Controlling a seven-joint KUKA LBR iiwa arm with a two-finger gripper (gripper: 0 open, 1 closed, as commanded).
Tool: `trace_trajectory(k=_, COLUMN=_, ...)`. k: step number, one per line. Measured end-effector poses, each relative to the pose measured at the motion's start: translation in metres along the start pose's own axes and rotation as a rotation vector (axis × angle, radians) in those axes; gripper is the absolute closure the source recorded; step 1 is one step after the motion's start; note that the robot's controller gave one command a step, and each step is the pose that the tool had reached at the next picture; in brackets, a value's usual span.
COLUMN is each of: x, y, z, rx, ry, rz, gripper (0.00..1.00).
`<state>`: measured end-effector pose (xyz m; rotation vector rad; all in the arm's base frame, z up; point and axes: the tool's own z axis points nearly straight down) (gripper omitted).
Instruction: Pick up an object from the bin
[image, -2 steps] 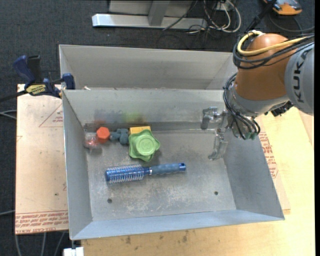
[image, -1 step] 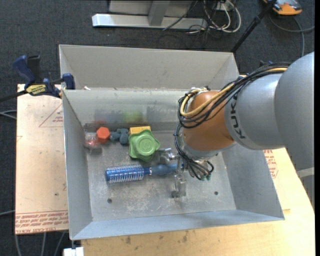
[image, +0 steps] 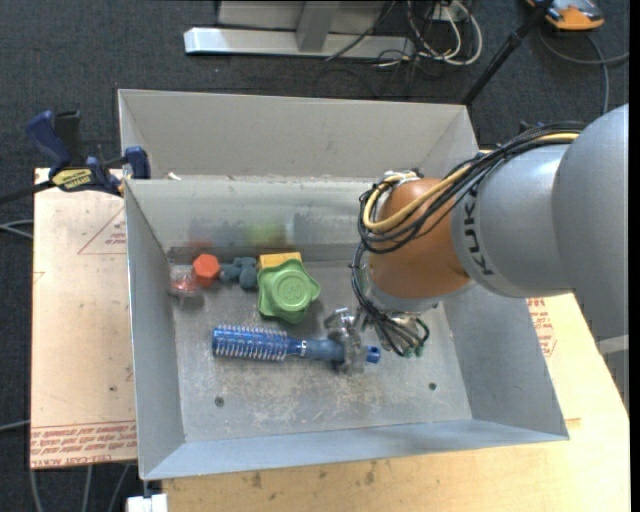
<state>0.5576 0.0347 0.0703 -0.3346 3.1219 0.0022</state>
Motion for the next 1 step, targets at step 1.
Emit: trace_trajectory(k=1, x=-0.0077, y=-0.0179, z=-0.0019, rx=0.001, ry=-0.002, rz=-0.566, gripper=1.0)
